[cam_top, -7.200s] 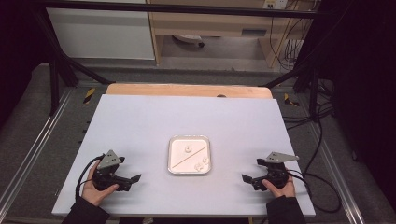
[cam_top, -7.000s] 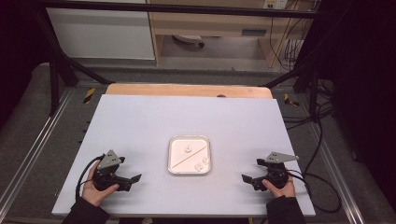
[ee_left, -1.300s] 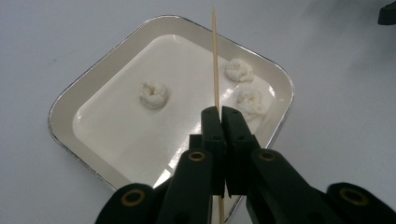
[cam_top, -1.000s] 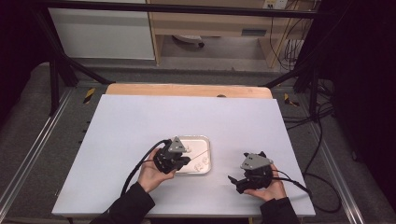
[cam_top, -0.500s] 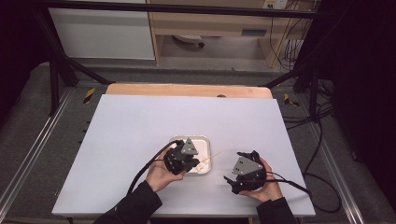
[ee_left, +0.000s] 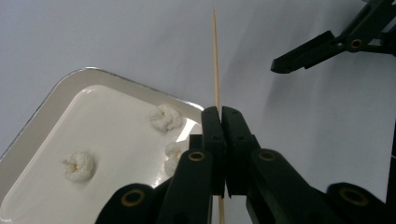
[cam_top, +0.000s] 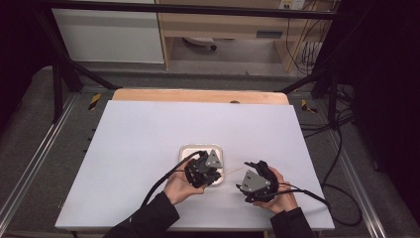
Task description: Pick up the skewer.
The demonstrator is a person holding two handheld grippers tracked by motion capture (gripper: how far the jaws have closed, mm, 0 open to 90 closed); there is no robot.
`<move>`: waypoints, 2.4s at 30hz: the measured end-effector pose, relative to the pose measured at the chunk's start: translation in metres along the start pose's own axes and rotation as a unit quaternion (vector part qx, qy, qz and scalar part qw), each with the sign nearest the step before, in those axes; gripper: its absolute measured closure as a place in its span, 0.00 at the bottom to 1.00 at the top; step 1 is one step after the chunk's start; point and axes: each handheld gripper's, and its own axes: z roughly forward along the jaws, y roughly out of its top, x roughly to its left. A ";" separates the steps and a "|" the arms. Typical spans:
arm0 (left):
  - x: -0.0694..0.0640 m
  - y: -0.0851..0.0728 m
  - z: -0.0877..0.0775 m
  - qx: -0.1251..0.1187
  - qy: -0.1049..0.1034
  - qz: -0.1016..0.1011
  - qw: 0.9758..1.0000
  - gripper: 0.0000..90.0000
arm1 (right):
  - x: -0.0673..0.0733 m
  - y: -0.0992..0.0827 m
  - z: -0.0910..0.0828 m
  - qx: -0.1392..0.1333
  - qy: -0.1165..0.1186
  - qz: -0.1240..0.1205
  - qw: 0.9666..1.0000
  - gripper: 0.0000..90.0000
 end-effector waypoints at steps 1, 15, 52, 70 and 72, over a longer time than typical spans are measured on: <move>-0.002 0.003 0.001 0.001 -0.002 0.003 1.000 0.99 | 0.000 0.000 0.000 0.001 -0.001 -0.008 1.000 0.33; -0.011 0.014 0.008 0.006 -0.015 0.020 1.000 0.99 | 0.003 0.003 0.003 0.002 0.011 -0.135 0.991 0.62; -0.014 0.014 0.015 0.031 -0.035 0.030 0.998 0.90 | 0.009 0.002 0.005 0.011 0.050 -0.251 0.967 0.99; -0.007 0.008 0.017 0.113 -0.044 0.035 0.992 0.91 | 0.009 0.009 0.008 0.034 0.048 -0.277 0.959 0.99; -0.007 0.008 0.018 0.116 -0.045 0.035 0.992 0.92 | 0.009 0.009 0.008 0.036 0.050 -0.279 0.958 0.99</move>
